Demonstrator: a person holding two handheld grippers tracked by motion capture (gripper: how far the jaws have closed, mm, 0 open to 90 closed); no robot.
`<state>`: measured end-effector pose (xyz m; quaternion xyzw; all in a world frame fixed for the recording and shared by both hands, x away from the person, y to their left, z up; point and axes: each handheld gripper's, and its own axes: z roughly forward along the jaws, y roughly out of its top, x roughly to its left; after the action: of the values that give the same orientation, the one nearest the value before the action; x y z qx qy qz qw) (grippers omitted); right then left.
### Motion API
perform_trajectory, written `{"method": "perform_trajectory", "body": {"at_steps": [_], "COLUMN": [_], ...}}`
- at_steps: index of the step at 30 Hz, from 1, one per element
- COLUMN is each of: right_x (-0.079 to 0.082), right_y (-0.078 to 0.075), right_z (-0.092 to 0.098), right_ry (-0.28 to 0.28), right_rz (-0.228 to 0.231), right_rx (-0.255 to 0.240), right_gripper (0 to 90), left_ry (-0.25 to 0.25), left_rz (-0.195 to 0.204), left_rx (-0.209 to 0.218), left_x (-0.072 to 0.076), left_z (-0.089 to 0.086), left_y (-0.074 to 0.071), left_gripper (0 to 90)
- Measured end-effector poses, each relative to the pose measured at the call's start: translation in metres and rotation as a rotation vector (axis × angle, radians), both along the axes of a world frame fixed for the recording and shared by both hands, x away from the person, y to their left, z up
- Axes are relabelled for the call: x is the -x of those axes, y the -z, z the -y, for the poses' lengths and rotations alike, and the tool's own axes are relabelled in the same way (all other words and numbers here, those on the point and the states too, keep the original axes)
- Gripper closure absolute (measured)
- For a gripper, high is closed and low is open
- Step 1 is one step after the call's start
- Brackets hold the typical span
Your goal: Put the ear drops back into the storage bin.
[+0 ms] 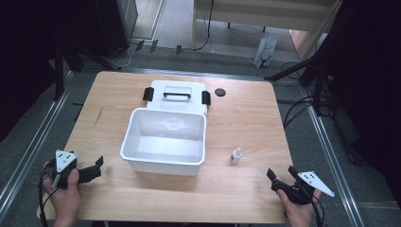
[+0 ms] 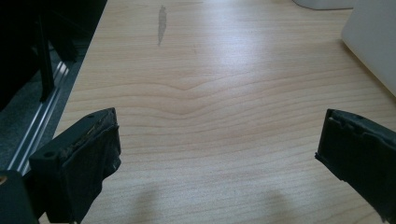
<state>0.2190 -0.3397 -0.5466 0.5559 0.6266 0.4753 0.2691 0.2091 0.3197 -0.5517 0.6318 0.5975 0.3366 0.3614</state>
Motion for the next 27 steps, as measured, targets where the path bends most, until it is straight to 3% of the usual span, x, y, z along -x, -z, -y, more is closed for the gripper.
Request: {"method": "perform_trajectory", "body": {"at_steps": [7, 17, 18, 22, 23, 27], "right_x": [-0.001, -0.009, -0.013, -0.019, -0.022, -0.03], "right_y": [0.0, -0.003, -0.006, -0.01, -0.013, -0.019], "right_z": [-0.001, -0.011, -0.014, -0.02, -0.023, -0.033], "right_ry": [-0.009, -0.069, -0.07, -0.093, -0.108, -0.154], "right_rz": [-0.009, -0.082, -0.117, -0.17, -0.201, -0.281], "right_rx": [0.008, 0.097, 0.12, 0.164, 0.208, 0.307], "right_gripper": [12.7, 17.0, 17.3, 18.3, 18.5, 18.9], "left_ry": [0.002, 0.001, 0.002, 0.002, 0.002, 0.003], "left_rz": [-0.007, -0.003, -0.001, 0.001, 0.001, 0.004], "left_rx": [-0.002, -0.005, -0.002, 0.004, 0.004, 0.008], "left_x": [0.0, 0.0, -0.001, -0.001, -0.001, 0.0], "left_z": [0.0, 0.0, 0.0, 0.0, 0.0, -0.001], "left_y": [0.0, 0.0, 0.0, 0.0, 0.0, 0.0], "left_gripper": [0.3, 0.3, 0.3, 0.3, 0.3, 0.3]}}
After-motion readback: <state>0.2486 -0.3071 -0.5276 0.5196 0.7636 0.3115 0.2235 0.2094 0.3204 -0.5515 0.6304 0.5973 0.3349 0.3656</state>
